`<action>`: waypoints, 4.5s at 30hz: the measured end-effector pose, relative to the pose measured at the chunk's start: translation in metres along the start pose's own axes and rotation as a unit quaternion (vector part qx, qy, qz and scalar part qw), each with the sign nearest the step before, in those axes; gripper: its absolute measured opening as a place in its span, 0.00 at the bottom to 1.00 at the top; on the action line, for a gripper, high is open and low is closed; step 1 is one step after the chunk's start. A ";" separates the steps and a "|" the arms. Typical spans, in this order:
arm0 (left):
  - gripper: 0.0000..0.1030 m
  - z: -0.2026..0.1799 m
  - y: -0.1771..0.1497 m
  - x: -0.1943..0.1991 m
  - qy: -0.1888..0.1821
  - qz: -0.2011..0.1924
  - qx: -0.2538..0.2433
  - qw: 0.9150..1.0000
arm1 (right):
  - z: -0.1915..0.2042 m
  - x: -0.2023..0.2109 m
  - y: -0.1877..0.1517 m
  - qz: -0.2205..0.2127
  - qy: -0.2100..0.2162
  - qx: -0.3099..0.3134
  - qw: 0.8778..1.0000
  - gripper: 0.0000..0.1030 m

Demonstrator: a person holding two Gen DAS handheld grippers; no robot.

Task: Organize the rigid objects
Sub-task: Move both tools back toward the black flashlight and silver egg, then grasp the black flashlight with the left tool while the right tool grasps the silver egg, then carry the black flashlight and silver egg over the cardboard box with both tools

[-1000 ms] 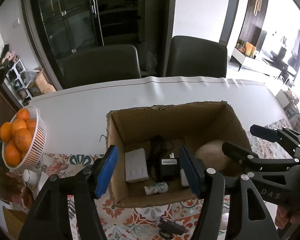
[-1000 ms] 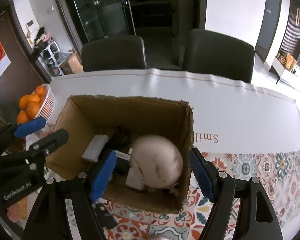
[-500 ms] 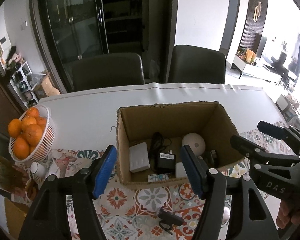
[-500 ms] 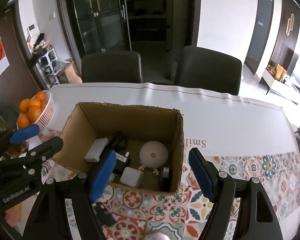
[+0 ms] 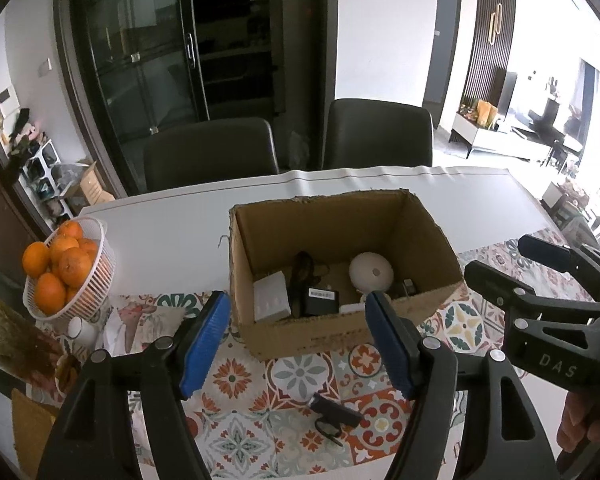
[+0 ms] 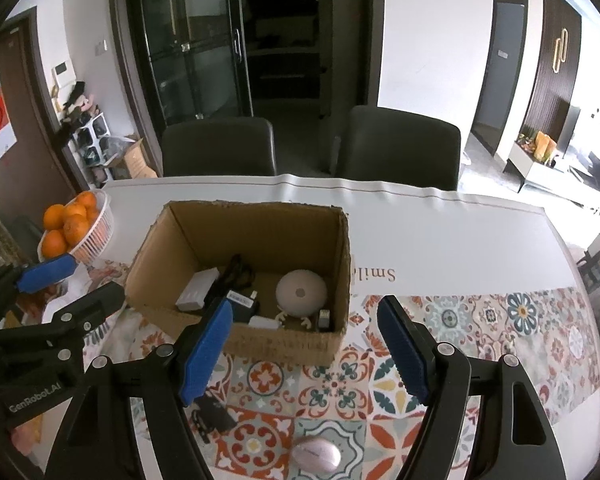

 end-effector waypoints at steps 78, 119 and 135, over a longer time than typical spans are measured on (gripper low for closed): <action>0.92 -0.029 -0.165 -0.087 -0.091 -0.008 -0.173 0.981 | 0.000 -0.046 -0.204 -0.011 -0.091 -0.129 0.987 0.89; 0.70 -0.034 -0.182 -0.142 -0.120 0.048 -0.126 0.983 | -0.024 -0.102 -0.213 0.026 -0.085 -0.134 0.987 0.64; 0.70 -0.033 -0.176 -0.096 -0.080 0.029 -0.063 0.994 | -0.019 -0.075 -0.207 0.009 -0.065 -0.107 0.992 0.64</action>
Point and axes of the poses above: each gripper's, at about its wrist camera, not at the fingertips, and x roughly against the way its jaws point, z to its left, y to its top, the point moved 4 cm from there along -x, roughly the way its jaws point, and after that the axes turned 1 degree about -x, right-handed, at the moved point
